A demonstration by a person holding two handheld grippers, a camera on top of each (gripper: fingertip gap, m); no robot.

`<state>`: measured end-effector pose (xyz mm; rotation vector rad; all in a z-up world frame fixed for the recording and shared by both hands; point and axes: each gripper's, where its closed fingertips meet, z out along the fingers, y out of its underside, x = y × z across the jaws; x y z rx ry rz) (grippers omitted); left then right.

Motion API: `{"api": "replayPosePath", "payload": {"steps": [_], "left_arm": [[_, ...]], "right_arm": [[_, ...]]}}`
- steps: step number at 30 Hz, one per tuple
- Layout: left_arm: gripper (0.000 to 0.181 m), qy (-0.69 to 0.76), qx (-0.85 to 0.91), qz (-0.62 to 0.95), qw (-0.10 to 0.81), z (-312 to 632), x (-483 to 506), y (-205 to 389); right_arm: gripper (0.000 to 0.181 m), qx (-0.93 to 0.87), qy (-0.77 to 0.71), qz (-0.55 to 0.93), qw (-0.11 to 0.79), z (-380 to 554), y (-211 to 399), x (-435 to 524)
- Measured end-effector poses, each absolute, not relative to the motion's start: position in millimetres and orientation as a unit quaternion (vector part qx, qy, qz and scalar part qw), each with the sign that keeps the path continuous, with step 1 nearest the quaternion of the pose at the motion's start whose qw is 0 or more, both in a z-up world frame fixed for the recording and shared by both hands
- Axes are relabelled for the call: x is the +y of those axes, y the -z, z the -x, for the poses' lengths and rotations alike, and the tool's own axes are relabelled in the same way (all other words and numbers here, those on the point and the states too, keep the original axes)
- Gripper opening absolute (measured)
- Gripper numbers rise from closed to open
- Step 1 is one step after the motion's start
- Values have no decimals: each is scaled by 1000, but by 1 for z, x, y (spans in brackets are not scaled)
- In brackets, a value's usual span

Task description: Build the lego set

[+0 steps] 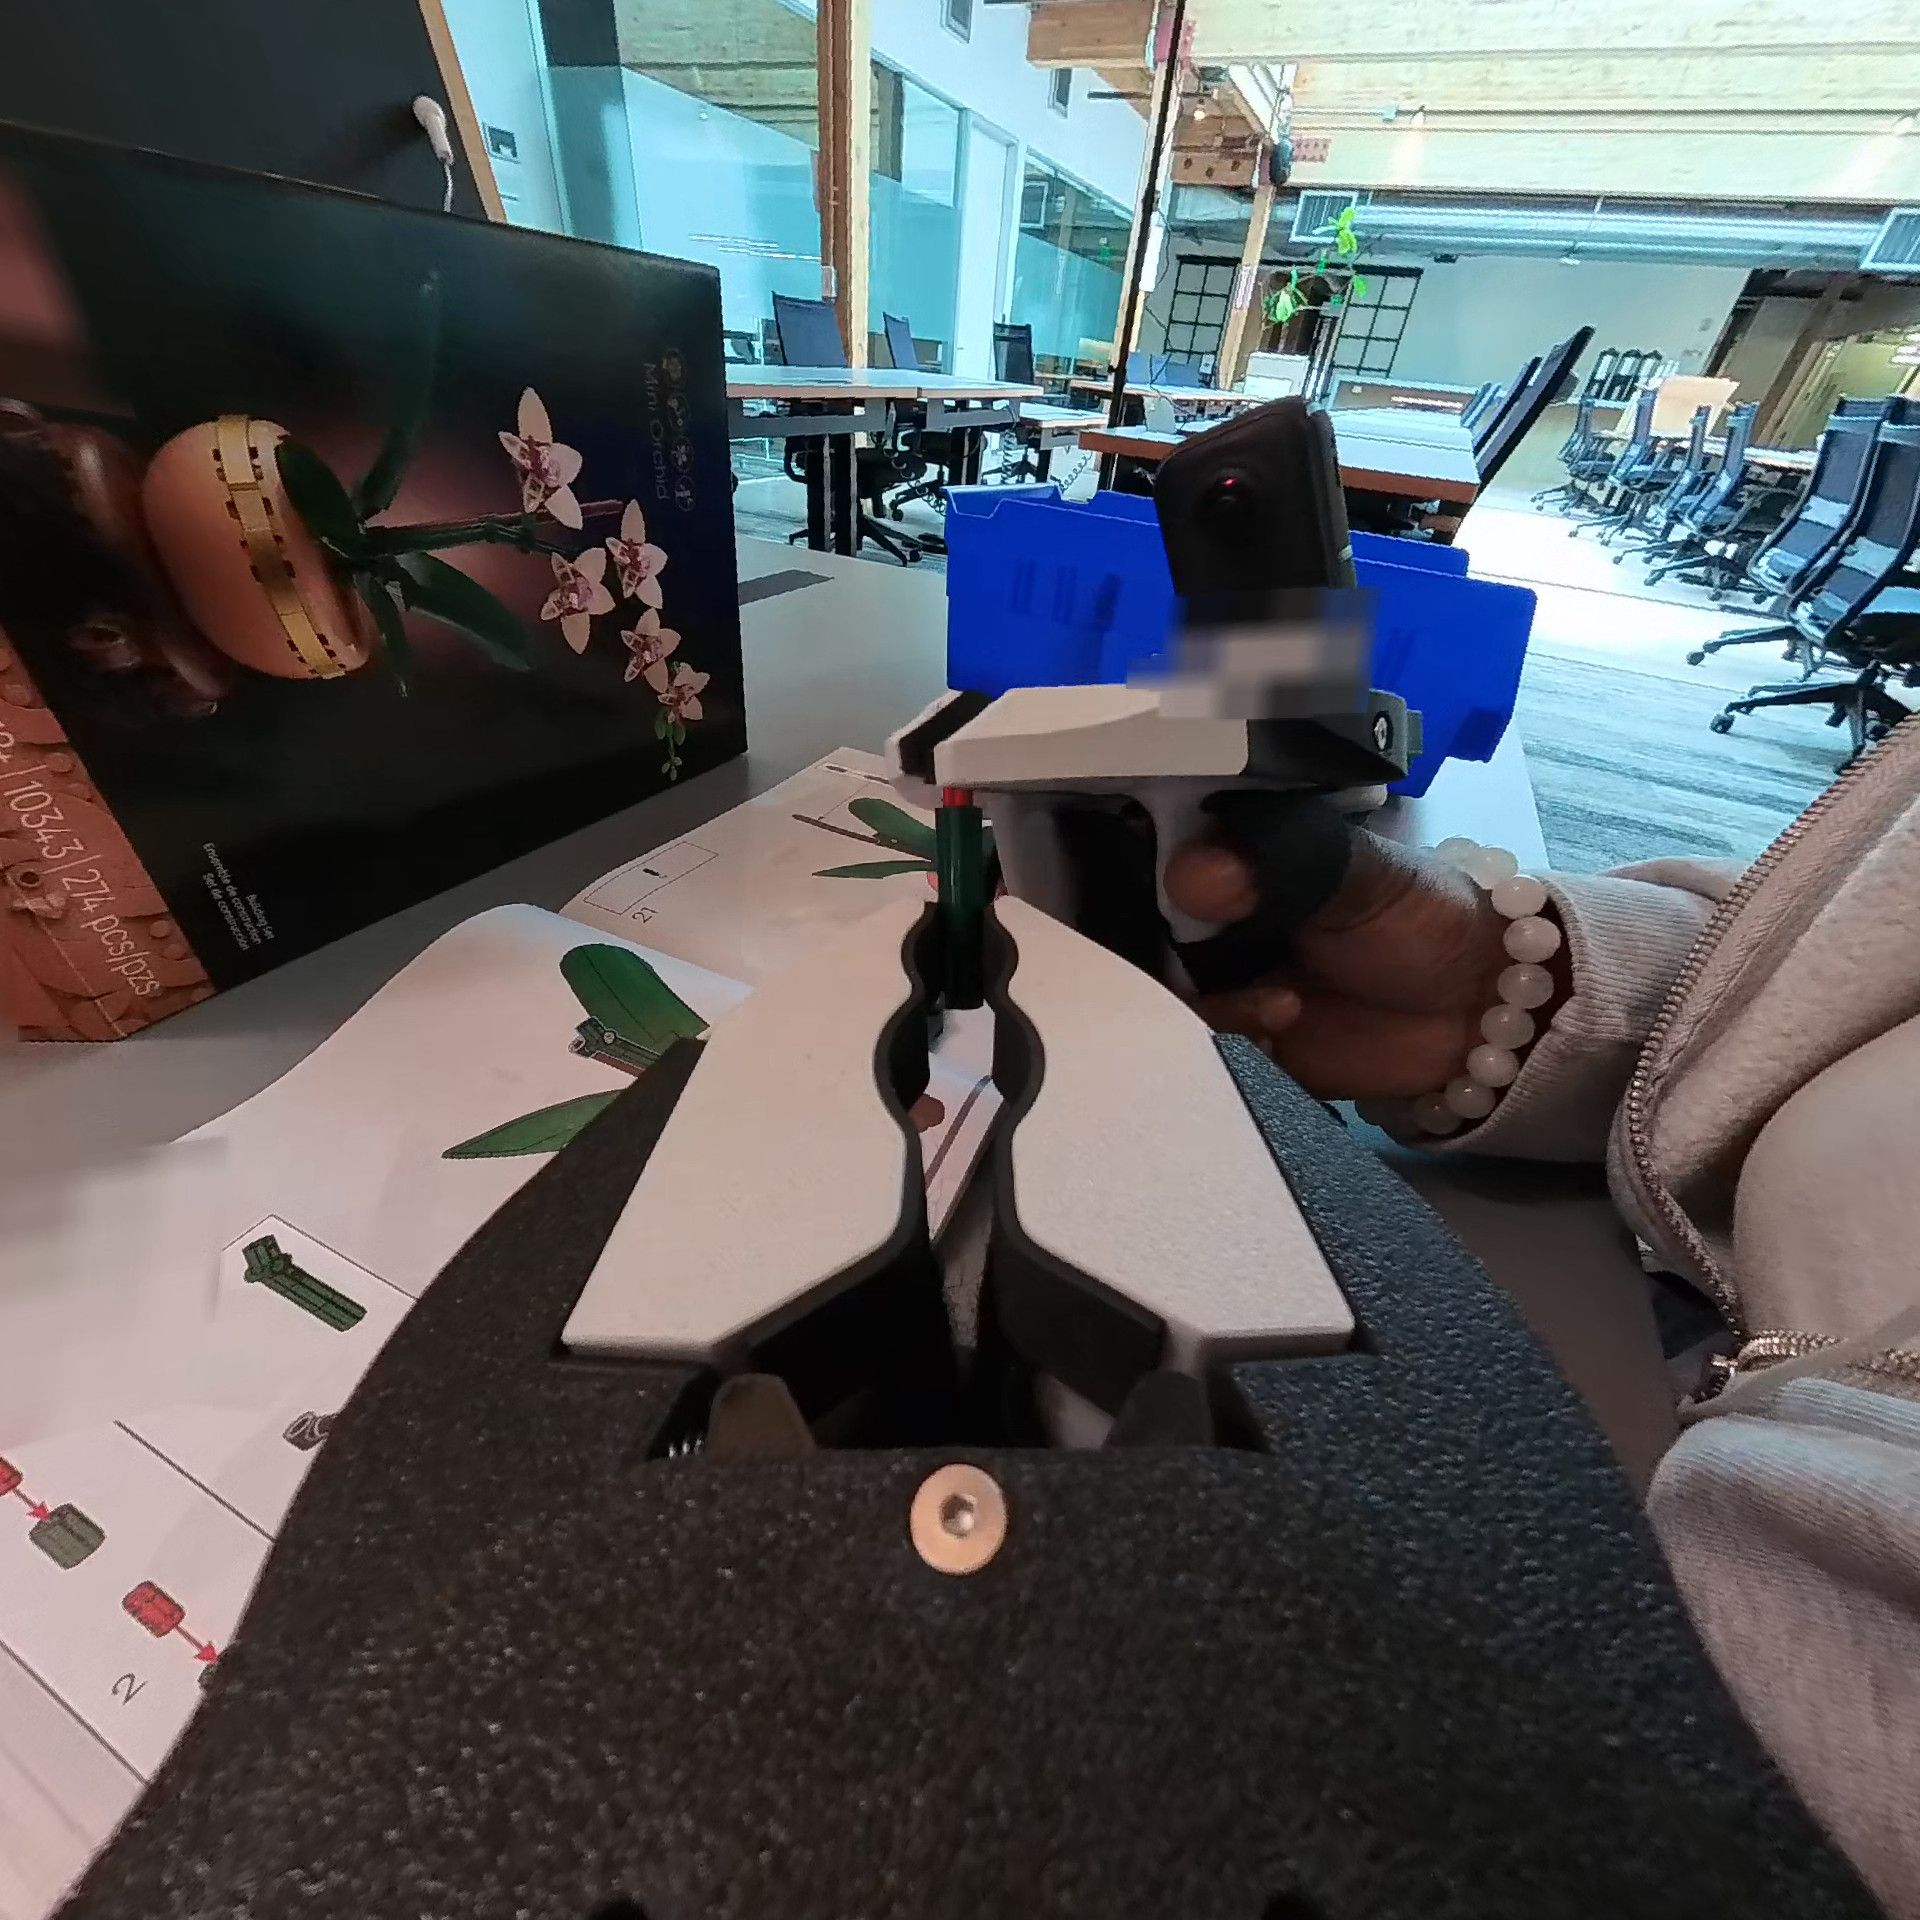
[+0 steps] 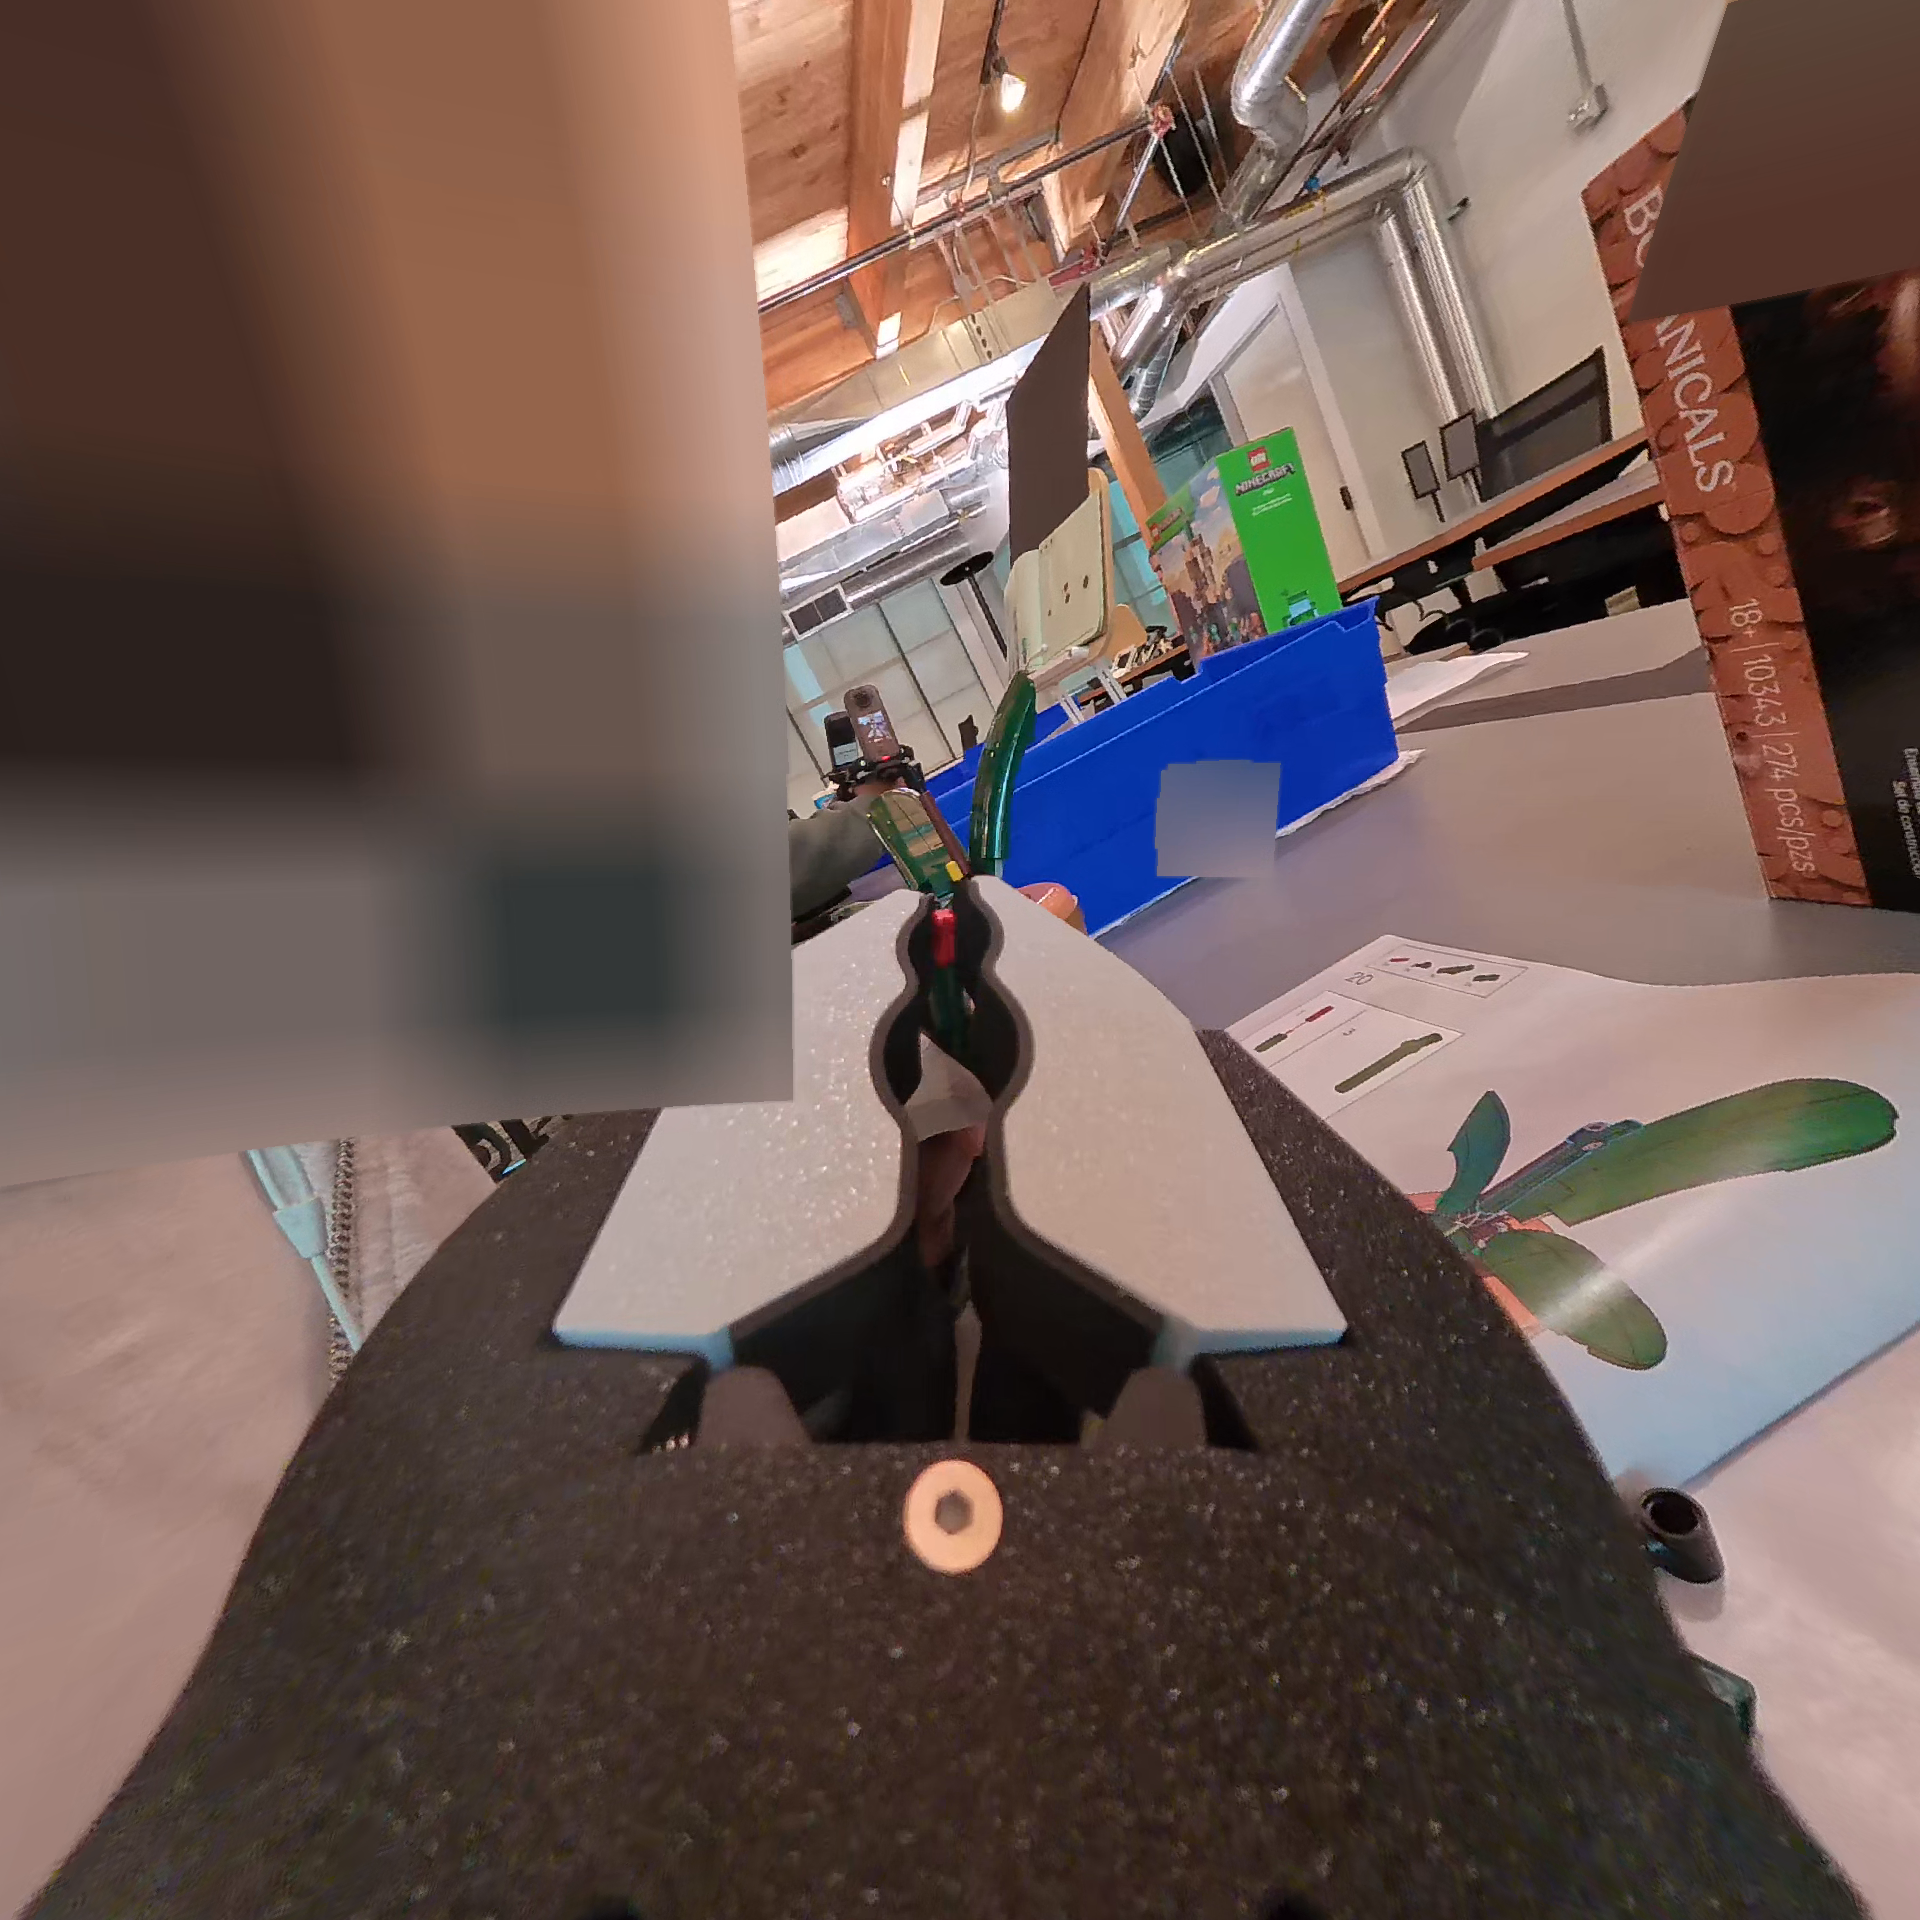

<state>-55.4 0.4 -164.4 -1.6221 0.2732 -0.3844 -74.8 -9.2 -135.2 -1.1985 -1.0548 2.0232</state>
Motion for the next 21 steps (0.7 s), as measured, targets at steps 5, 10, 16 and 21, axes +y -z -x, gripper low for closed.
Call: {"api": "replayPosePath", "payload": {"steps": [5, 10, 16, 21], "left_arm": [[6, 166, 130, 718, 663, 53, 0, 165], [7, 175, 131, 707, 672, 51, -1, 161], [13, 175, 136, 711, 667, 49, 0, 163], [20, 175, 132, 713, 666, 50, 1, 163]], "right_arm": [[2, -409, -749, 446, 272, 74, 137, -14], [3, -410, -752, 445, 262, 76, 138, -20], [2, -392, -761, 446, 262, 75, 134, -15], [2, -386, -765, 444, 262, 74, 132, -13]]}}
